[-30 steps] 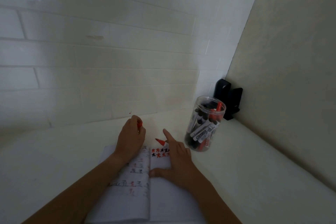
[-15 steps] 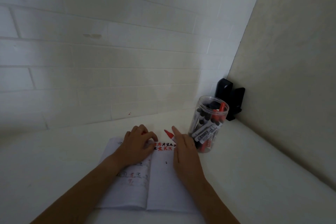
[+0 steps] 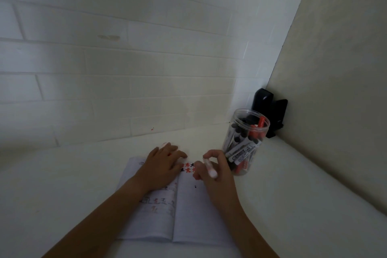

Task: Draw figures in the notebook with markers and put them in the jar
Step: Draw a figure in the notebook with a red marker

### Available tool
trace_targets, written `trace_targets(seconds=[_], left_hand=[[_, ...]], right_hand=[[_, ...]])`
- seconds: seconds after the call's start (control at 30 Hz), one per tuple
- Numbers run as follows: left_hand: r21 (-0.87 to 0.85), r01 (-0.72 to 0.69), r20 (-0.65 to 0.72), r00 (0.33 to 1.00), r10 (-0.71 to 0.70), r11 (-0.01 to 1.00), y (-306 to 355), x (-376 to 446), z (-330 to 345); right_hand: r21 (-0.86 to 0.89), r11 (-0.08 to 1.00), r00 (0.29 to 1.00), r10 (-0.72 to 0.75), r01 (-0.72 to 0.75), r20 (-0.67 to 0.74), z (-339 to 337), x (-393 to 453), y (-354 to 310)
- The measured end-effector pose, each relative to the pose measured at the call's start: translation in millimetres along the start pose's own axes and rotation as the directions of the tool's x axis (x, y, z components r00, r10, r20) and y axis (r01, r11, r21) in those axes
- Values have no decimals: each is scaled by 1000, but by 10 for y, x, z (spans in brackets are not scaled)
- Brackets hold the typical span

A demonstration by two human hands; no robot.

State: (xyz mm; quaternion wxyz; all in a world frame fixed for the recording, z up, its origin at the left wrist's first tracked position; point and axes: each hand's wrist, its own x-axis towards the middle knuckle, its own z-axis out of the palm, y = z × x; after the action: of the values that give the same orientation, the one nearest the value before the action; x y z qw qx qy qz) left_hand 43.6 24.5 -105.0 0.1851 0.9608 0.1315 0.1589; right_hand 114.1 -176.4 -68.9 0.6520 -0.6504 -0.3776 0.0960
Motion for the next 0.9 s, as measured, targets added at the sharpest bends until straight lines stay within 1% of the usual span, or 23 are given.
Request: trace_targets(seconds=[0.07, 0.1, 0.13, 0.2, 0.27, 0.3, 0.37, 0.43, 0.5, 0.6, 0.7, 0.8, 0.9], left_hand=[[-52, -3, -22, 1000, 2, 999, -1, 10, -38], [-84, -27, -54, 998, 23, 996, -11, 17, -50], [-111, -58, -93, 995, 48, 992, -20, 23, -55], [-141, -78, -129, 990, 59, 987, -30, 22, -71], [-161, -71, -115, 992, 53, 984, -53, 22, -79], [-165, -68, -97, 994, 52, 984, -53, 22, -89], [-171, -62, -51, 997, 54, 983, -51, 19, -98], [-175, -58, -13, 998, 56, 983, -32, 18, -93], [-170, -43, -17, 999, 41, 984, -22, -3, -66], [-55, -55, -65, 997, 51, 997, -72, -24, -7], [-24, -71, -13, 997, 71, 997, -61, -31, -133], [-55, -78, 62, 995, 82, 995, -41, -5, -272], [-29, -70, 81, 994, 72, 997, -57, -18, -272]], right_hand=[[-38, 999, 999, -37, 36, -6, 14, 1, 9], [-80, 995, 999, -52, 52, 4, 17, 0, 21], [-166, 983, 997, -77, 80, 23, 13, -3, 50], [-382, 915, 988, -92, 132, 123, 9, -25, 98], [-500, 846, 965, -59, 185, 257, -4, -67, 156], [-540, 814, 952, -51, 215, 302, -14, -76, 171], [-594, 768, 940, -28, 238, 340, -31, -71, 176], [-604, 767, 938, 8, 216, 346, -52, -33, 160], [-600, 780, 937, 54, 177, 346, -65, 17, 147], [-592, 793, 935, 89, 143, 345, -71, 55, 129], [-594, 792, 934, 94, 139, 344, -82, 37, 111], [-589, 796, 928, 103, 138, 357, -98, 15, 108], [-582, 799, 915, 110, 151, 389, -142, 25, 83]])
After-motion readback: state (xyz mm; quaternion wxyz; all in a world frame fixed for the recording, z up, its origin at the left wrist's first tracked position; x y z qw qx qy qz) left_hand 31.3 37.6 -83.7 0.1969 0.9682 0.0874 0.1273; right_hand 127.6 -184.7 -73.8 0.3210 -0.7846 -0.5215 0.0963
